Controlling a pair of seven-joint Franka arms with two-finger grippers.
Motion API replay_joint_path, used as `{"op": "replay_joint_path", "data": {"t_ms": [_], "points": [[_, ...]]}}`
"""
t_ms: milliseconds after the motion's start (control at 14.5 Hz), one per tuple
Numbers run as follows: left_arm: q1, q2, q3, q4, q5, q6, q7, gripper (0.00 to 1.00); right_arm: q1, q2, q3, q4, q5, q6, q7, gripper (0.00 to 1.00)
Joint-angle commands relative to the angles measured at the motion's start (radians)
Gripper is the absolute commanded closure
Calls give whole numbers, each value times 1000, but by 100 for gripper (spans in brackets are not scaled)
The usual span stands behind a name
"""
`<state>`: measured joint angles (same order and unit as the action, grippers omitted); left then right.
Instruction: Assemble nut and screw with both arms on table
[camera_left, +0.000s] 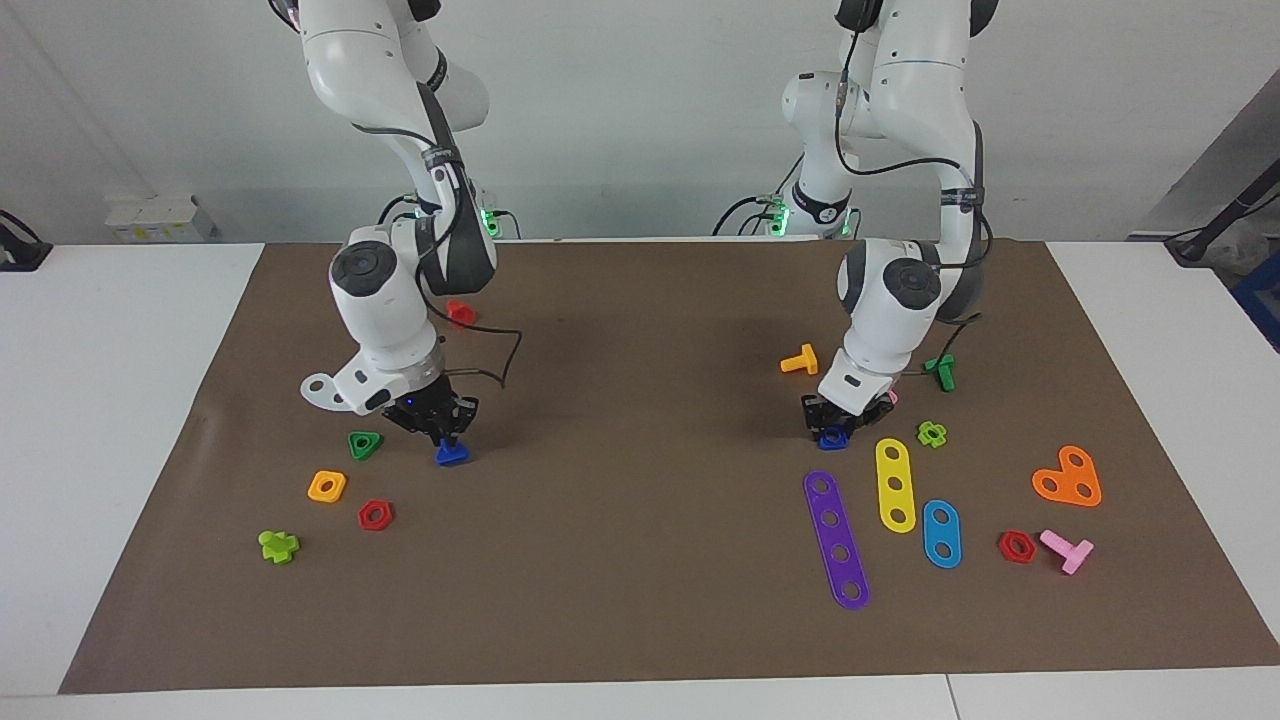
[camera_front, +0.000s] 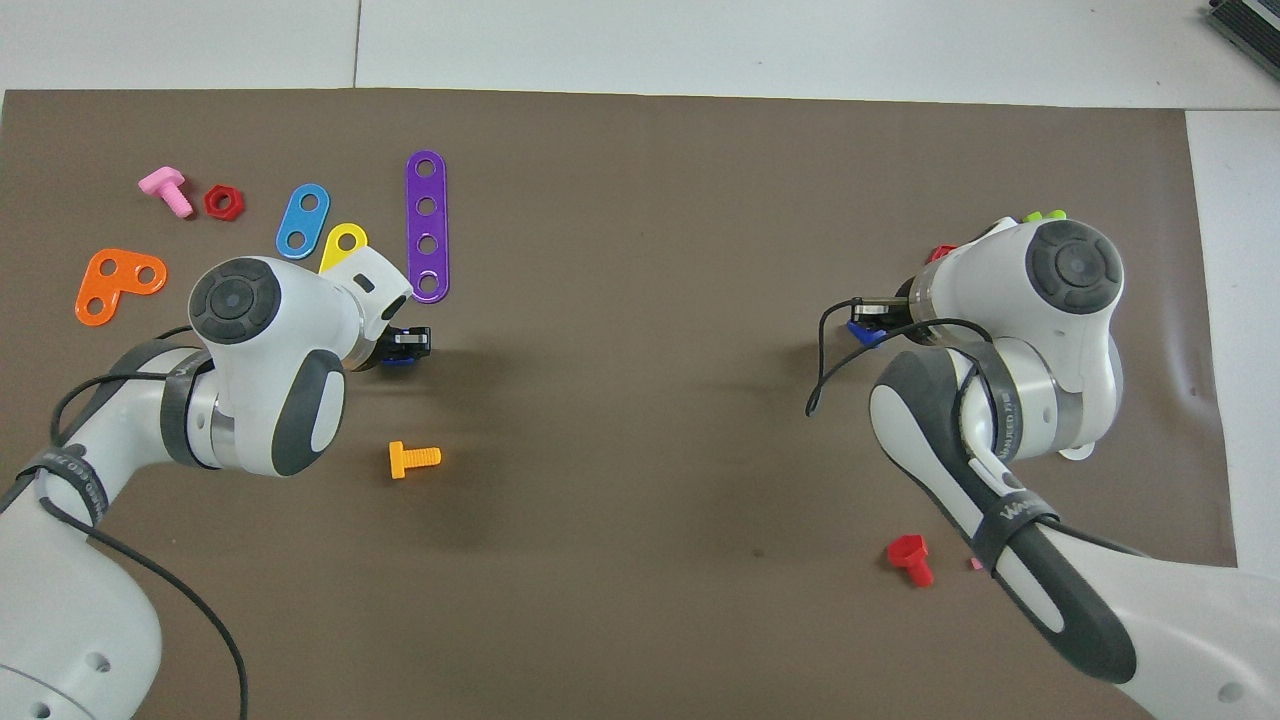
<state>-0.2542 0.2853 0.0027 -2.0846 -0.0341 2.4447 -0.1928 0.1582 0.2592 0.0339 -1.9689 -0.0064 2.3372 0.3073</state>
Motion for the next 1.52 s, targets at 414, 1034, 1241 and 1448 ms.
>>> {"op": "replay_joint_path", "data": {"t_ms": [414, 1034, 1241, 1448], "points": [[18, 9, 20, 211, 0, -228, 4, 100, 250, 74, 1, 238, 6, -127, 438, 100], [62, 15, 19, 340, -4, -351, 13, 100, 425, 198, -5, 297, -49, -150, 699, 100], [61, 18, 17, 382, -12, -391, 10, 100, 438, 210, 3, 297, -73, -142, 730, 100], [47, 31, 16, 412, -42, -412, 3, 100, 435, 209, 3, 295, -83, -144, 733, 59]]}}
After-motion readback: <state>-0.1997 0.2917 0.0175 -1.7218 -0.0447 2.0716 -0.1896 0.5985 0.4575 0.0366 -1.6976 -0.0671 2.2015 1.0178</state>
